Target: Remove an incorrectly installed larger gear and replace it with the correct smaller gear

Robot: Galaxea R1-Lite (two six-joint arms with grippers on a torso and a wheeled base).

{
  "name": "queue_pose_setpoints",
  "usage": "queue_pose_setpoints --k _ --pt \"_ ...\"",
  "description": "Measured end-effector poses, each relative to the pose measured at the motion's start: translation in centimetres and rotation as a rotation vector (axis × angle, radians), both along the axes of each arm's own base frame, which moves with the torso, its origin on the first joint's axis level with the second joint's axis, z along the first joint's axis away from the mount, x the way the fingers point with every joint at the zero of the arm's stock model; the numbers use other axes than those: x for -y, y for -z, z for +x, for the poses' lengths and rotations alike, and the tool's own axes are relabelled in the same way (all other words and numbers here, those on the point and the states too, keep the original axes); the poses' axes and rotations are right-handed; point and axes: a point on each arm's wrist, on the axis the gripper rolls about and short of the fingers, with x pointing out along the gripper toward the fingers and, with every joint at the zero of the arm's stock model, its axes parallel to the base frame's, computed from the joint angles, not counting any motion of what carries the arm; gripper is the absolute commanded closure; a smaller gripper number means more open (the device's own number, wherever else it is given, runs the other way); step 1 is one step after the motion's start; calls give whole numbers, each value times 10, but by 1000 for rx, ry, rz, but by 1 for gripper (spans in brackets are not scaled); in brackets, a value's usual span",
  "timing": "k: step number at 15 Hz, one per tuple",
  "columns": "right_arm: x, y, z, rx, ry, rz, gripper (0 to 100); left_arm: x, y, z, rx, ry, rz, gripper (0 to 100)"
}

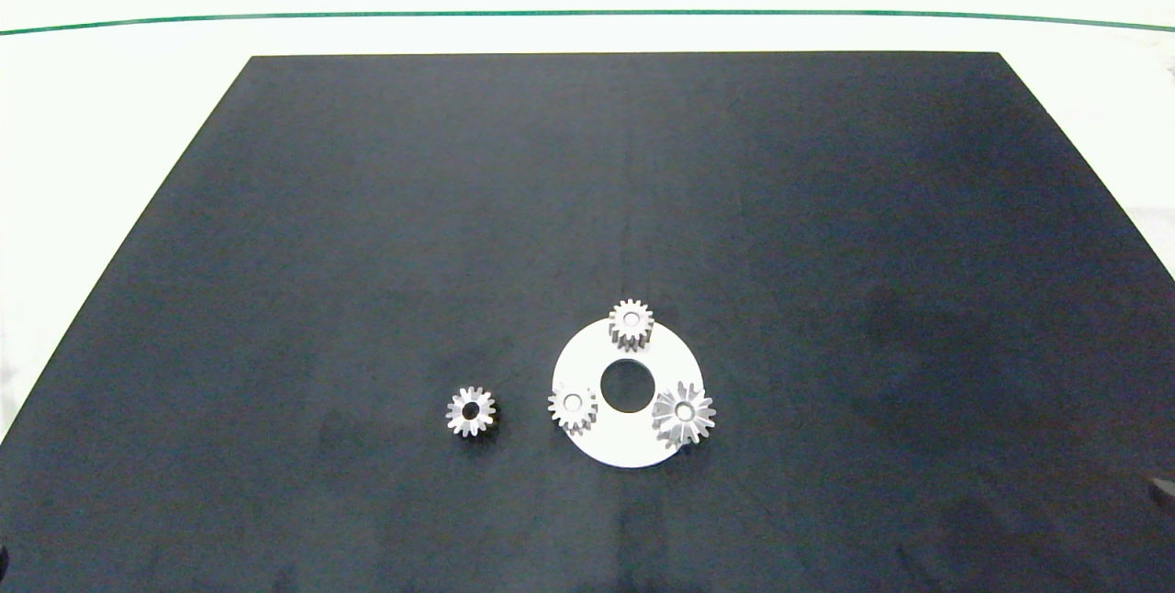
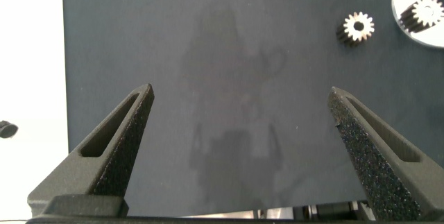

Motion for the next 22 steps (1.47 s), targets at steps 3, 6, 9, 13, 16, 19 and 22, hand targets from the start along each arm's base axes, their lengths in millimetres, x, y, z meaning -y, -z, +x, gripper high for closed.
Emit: queue_pose_setpoints --k 3,6,9,13,16,19,22 --pt "-18 3 23 -78 -70 -45 0 1 -4 11 6 1 -2 0" --pt "-33 6 43 -114 -130 -120 0 1 -4 17 -17 1 -2 0" --pt "-46 8 57 -125 -194 -199 0 1 -4 20 -34 1 -7 0" --pt "-63 14 71 -183 -273 -293 0 2 -4 26 -57 8 -6 0" --pt "-78 18 87 -206 -306 -341 0 2 -6 30 -65 10 -5 0" --pt "-92 19 107 -200 -307 -409 0 2 -9 33 -69 11 -5 0" --pt "-110 17 127 -184 -310 -457 0 2 -14 35 -78 10 -4 0"
